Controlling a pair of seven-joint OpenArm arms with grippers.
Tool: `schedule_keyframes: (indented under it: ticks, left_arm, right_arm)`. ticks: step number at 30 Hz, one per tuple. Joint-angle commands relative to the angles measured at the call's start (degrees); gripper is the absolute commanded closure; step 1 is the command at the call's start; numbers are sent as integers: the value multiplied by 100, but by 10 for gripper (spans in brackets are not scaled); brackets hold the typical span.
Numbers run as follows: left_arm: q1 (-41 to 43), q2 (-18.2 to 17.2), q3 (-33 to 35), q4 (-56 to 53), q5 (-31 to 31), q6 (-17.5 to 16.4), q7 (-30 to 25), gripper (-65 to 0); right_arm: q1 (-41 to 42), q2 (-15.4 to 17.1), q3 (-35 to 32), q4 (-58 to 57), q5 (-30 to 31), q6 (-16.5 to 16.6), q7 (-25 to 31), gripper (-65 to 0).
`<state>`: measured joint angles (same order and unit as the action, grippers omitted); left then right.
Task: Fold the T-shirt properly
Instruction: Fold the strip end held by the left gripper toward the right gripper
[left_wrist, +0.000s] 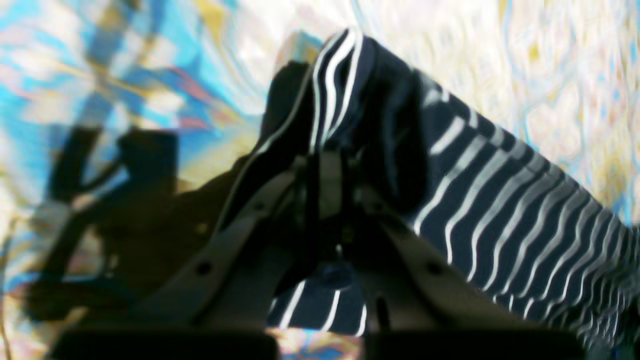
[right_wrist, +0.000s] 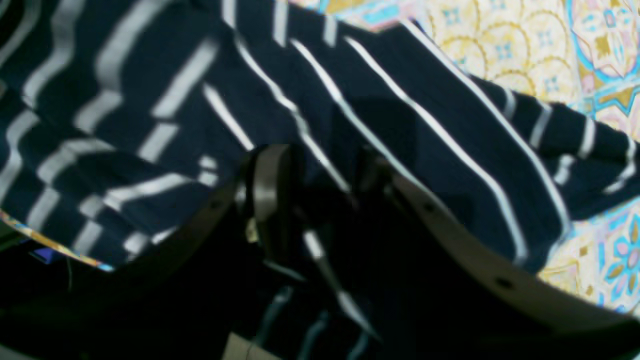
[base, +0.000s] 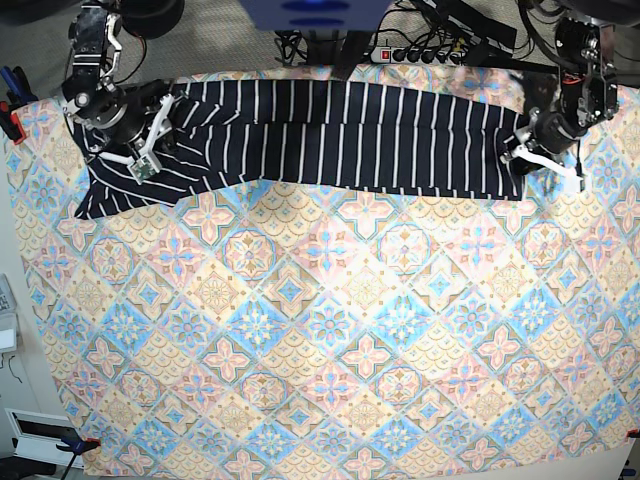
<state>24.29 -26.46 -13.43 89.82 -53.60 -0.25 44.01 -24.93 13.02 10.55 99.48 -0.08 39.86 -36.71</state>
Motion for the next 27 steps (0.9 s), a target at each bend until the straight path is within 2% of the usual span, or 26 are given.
schedule_keyframes:
  ticks: [1, 7, 12, 18, 20, 21, 25, 27]
  left_arm:
    - [-16, -101, -165, 86, -7, -6, -98, 0]
    - [-7, -110, -534, 121, -7, -6, -89, 0]
    - [1, -110, -877, 218, -7, -6, -89, 0]
    - [256, -66, -877, 1141, -7, -6, -89, 0]
    - [379, 66, -745, 1449, -7, -6, -89, 0]
    - [441, 145, -683, 1589, -7, -14, -89, 0]
    - [573, 417, -305, 1818, -33, -313, -89, 0]
    - [599, 523, -129, 1915, -138, -375, -89, 0]
  right_arm:
    - [18, 39, -74, 184, 56, 14, 124, -210]
    - [18, 39, -391, 720, 56, 14, 106, -210]
    - [-26, 48, -373, 746, 56, 14, 97, -210]
    - [-184, 74, -338, 632, 56, 14, 97, -210]
    - [-149, 74, -347, 483, 56, 14, 88, -207]
    - [-140, 74, -347, 377, 56, 14, 88, -197]
    - [-35, 74, -382, 17, 56, 14, 88, -73]
    - [0, 74, -382, -106, 56, 14, 88, -46]
